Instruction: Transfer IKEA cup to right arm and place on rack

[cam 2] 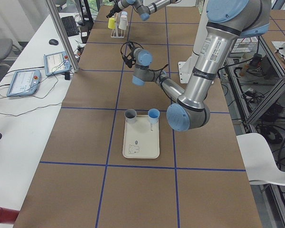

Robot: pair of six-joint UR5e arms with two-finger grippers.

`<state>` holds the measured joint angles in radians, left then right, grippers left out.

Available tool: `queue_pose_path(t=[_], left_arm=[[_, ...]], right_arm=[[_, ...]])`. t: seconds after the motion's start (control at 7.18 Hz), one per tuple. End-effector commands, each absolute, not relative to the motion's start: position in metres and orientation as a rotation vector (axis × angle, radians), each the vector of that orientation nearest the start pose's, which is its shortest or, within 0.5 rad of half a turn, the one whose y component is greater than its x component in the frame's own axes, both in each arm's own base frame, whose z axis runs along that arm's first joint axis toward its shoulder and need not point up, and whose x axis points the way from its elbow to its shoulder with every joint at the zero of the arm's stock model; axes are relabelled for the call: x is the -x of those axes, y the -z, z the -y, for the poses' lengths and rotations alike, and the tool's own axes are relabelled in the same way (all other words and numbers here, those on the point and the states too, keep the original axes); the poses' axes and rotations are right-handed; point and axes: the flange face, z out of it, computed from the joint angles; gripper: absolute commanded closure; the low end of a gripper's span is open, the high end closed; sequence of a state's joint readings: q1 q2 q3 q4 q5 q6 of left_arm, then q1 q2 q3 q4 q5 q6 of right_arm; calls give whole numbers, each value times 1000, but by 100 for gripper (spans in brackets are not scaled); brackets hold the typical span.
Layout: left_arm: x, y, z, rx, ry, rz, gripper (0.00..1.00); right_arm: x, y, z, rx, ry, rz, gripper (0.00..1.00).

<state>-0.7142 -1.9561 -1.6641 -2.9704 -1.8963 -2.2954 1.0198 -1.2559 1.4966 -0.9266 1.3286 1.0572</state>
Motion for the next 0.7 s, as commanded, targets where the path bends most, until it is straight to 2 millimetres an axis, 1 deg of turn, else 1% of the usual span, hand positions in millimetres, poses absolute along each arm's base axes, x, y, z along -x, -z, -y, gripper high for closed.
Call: queue_pose_path(t=[0.0, 0.14, 0.28, 0.42, 0.56], left_arm=[[-315, -308, 467, 11, 607, -1802, 0], [-280, -351, 468, -131, 475, -1704, 0], [-254, -379, 473, -232, 402, -1633, 0], [-245, -408, 477, -330, 333, -1557, 0], [-235, -433, 486, -417, 261, -1437, 0]], right_arm=[[201, -437, 623, -815, -591, 537, 2], [206, -427, 617, -818, -582, 562, 2], [214, -418, 608, -806, -579, 608, 2], [216, -408, 592, -763, -560, 687, 2], [212, -397, 576, -737, -540, 750, 2]])
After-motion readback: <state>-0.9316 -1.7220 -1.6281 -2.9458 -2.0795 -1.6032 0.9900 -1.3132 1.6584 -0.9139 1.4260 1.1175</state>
